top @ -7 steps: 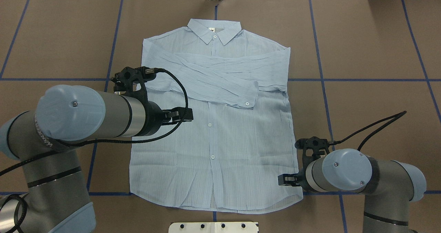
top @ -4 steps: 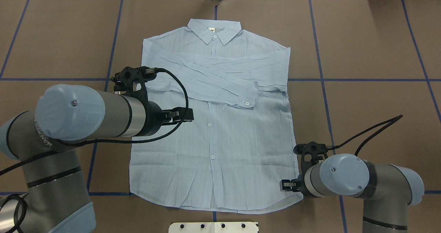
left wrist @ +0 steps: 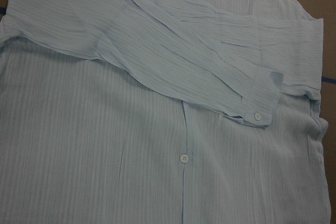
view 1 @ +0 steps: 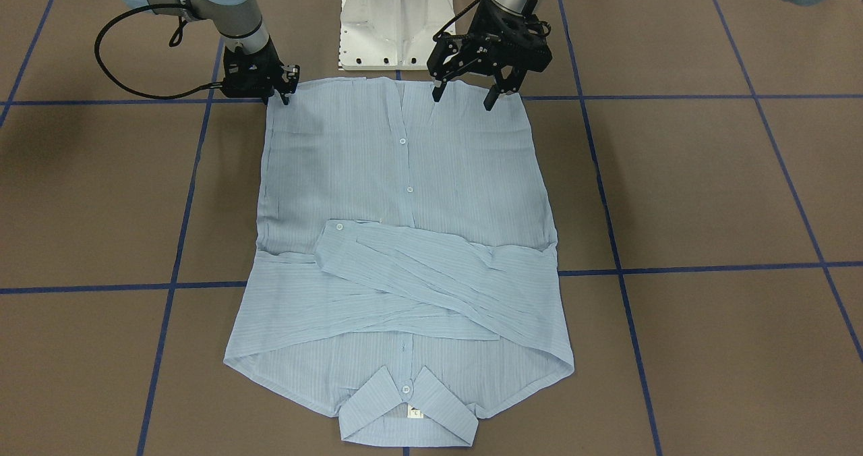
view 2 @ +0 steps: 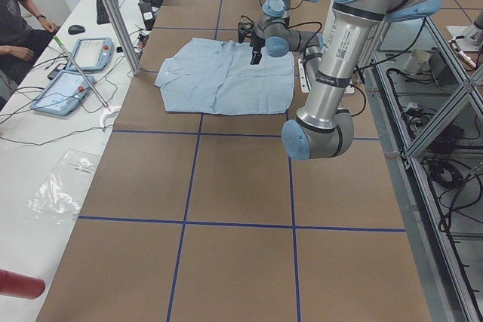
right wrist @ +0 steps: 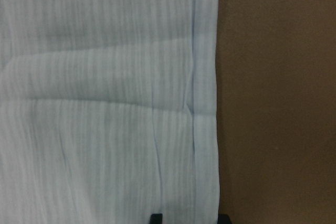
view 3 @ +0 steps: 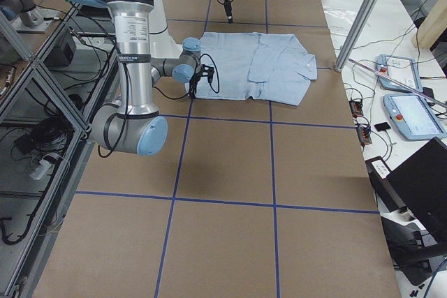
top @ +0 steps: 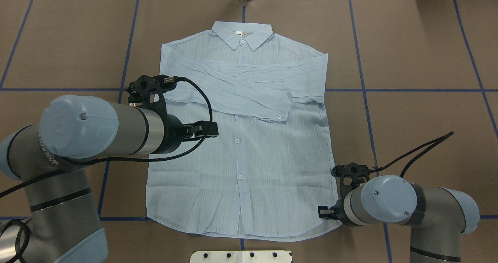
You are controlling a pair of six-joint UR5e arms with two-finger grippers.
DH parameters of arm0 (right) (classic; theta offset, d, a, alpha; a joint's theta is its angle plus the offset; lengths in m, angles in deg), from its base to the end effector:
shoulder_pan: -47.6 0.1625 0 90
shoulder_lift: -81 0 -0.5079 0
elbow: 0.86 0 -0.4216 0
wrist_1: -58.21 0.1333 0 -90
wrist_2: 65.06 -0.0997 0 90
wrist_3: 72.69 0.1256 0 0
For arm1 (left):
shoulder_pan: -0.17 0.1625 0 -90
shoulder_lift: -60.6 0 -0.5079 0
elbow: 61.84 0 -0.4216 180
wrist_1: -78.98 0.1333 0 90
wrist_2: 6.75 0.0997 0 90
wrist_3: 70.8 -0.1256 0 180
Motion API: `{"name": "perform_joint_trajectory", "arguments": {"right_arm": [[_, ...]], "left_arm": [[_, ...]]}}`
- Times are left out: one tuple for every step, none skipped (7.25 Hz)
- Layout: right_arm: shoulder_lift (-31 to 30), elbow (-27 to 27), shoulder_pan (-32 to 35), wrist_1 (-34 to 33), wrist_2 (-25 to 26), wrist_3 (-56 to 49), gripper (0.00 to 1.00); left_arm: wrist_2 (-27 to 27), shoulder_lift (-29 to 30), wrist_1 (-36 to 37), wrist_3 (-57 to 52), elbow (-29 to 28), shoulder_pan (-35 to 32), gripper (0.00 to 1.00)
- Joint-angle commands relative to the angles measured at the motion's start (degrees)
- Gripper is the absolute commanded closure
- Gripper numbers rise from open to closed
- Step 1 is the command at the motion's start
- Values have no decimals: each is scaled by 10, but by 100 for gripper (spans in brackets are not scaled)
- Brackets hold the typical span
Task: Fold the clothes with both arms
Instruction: 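Release the sleeve and move both grippers to the hem corners nearest the robot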
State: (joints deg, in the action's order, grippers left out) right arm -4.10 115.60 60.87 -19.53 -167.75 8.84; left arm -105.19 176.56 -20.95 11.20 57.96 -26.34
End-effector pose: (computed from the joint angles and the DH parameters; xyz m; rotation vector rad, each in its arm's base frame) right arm -0.5209 -0.2315 0.4691 -0.0639 -0.7840 -0.0049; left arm 0.4980 -0.3768 0.2309 0.2149 1.1335 -0.2021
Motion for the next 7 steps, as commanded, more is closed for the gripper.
{"name": "perform_joint_trajectory", "arguments": {"right_arm": [[-3,2,0,-1,-1,1,90],[-6,2,0,0,-1,1,92],[-7,3,0,0,-1,1,100],[-7,13,1,0,0,1,100],[-7,30,2,0,0,2,100],[-6,35,3,0,3,17,100],[-6,39,2,0,10,20,100]], "left_arm": [[0,0,0,0,0,0,1],[0,1,0,0,0,0,1],[0,1,0,0,0,0,1],[0,-2,0,0,0,0,1],[0,-9,1,0,-3,-1,1],[0,-24,5,0,0,-1,1],[0,-57,5,4,3,1,1]]}}
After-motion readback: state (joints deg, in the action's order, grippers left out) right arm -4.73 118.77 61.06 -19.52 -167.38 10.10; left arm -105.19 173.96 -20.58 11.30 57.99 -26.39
